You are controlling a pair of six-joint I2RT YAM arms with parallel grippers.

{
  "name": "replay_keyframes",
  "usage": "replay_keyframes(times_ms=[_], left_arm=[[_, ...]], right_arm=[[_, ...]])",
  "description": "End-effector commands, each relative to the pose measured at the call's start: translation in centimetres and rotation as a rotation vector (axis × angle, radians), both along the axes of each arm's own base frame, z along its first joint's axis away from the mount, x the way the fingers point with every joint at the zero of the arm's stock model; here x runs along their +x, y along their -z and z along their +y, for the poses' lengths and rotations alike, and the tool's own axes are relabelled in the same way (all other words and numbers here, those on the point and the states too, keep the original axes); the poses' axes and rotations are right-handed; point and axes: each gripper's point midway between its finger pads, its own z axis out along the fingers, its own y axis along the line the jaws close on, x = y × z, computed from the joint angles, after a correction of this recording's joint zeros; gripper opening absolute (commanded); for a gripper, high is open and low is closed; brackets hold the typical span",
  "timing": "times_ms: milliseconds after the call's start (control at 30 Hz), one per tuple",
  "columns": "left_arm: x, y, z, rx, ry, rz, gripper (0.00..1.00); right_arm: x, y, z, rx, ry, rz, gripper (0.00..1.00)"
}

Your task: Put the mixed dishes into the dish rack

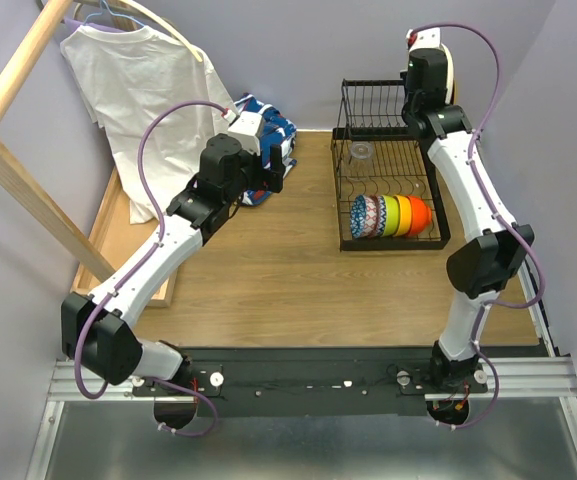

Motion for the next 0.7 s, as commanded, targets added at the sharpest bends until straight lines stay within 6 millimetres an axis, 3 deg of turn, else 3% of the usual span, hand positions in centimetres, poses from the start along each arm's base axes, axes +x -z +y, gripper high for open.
replay_keyframes(times_ms=[0, 100, 200, 233, 267, 333, 467, 533, 567, 600, 667], left_arm=[[0.3, -0.5, -0.4, -0.025, 0.011, -0.015, 0.99], [0.3, -0.4, -0.5, -0.024, 0.014, -0.014, 0.99], [0.3, -0.2, -0.6, -0.025, 0.015, -0.012, 0.99], [0.3, -0.1, -0.6, -0.024, 0.015, -0.009, 0.99], [0.3, 0.1, -0.6, -0.022, 0.015, -0.006, 0.99], [0.3, 0.6, -0.5, -0.012, 0.015, 0.001, 0.99], [0.4, 2.2, -0.6, 0.019, 0.027, 0.018, 0.99], [0.4, 3.0, -0.7, 0.046, 0.051, 0.016, 0.99], [0.2, 4.0, -0.8, 0.067, 0.062, 0.03, 0.99], [0.2, 4.4, -0.9, 0.081, 0.076, 0.024, 0.99], [0.0, 6.2, -0.5, 0.15, 0.081, 0.03, 0.99]], right_arm=[[0.4, -2.3, -0.7, 0.075, 0.059, -0.09, 0.0], [0.6, -1.4, -0.2, 0.076, 0.031, -0.061, 0.01], [0.2, -2.3, 0.5, 0.092, -0.012, -0.068, 0.35], [0.0, -2.5, 0.5, 0.094, -0.022, -0.065, 0.54], [-0.2, -3.1, 0.6, 0.098, -0.035, -0.074, 0.6], [-1.2, -3.8, 0.7, 0.1, -0.054, -0.063, 0.68], [-3.6, -4.6, 0.6, 0.114, -0.082, -0.034, 0.76], [-4.6, -3.0, 1.0, 0.106, -0.129, 0.025, 0.8], [-6.2, -4.3, 0.7, 0.106, -0.137, 0.0, 0.83], [-6.8, -1.3, 0.3, 0.081, -0.127, 0.071, 0.86], [-9.0, -1.1, -0.7, 0.072, -0.115, 0.077, 0.92]])
